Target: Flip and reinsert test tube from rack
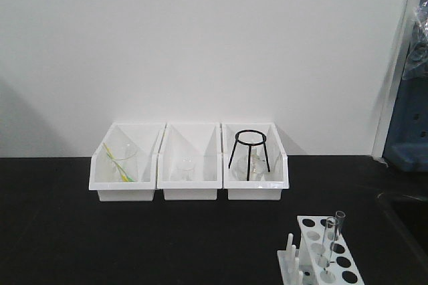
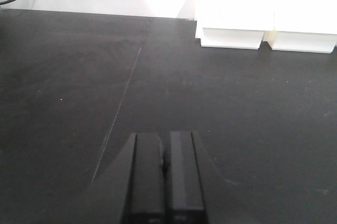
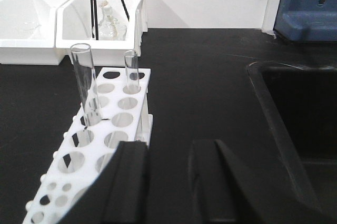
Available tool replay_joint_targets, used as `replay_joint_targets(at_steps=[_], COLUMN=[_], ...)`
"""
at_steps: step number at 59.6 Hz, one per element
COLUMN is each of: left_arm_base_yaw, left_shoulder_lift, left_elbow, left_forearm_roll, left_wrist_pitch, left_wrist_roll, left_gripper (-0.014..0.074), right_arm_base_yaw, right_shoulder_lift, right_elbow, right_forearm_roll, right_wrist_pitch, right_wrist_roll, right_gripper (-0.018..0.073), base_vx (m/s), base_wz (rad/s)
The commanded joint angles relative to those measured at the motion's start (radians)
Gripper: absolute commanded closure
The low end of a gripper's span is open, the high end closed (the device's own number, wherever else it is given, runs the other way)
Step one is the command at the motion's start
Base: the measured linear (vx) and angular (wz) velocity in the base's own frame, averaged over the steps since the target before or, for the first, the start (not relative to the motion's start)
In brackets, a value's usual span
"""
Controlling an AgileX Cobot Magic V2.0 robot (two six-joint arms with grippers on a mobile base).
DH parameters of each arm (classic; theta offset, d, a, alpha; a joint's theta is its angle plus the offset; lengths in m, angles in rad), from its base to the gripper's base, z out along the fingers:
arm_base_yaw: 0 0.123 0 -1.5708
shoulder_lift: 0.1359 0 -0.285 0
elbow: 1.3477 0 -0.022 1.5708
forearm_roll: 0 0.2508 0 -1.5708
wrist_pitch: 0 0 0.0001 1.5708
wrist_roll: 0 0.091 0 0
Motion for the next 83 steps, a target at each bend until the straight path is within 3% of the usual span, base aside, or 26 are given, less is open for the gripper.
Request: replay_joint_targets(at_steps=[1,15,29,45,74,83], left_arm_base_yaw=[-0.007,-0.007,-0.007,-0.007,-0.007,-0.007], left_shoulder_lift=[-0.013,-0.013,-0.013,-0.013,-0.013,-0.013], left_elbow=[0.001,0.001,0.001,0.001,0.001,0.001], left_forearm_roll=[-0.004,-0.004,-0.004,-0.004,-0.004,-0.004], left_wrist_pitch=[-0.087,-0.087,-0.087,-0.087,-0.087,-0.087], left_wrist_roll=[0.000,0.000,0.000,0.000,0.000,0.000], left_gripper=[0.0603,0.0603,0.0603,0.0603,0.0603,0.0603], right_arm_base_yaw=[-0.001,0.040,0.037,0.037,0.039,0.039], right_shoulder_lift=[0.054,0.267,0.553,0.729,0.909,0.941], right_elbow=[-0.037,-0.033,-0.037,-0.145,-0.332,-0.363], right_forearm_roll=[0.000,-0.262,-0.280,-0.279,-0.330,-0.330], right_wrist_pitch=[-0.180,-0.587,-0.845,-0.897,-0.897,-0.896], right_wrist_roll=[-0.001,0.042,0.093,0.094,0.107,0.126], right_gripper=[0.0168,0.0133,0.0110,0.0041,0.0050,0.0097], base_vx=[0.00,0.00,0.00,0.00,0.00,0.00], base_wz=[0.00,0.00,0.00,0.00,0.00,0.00])
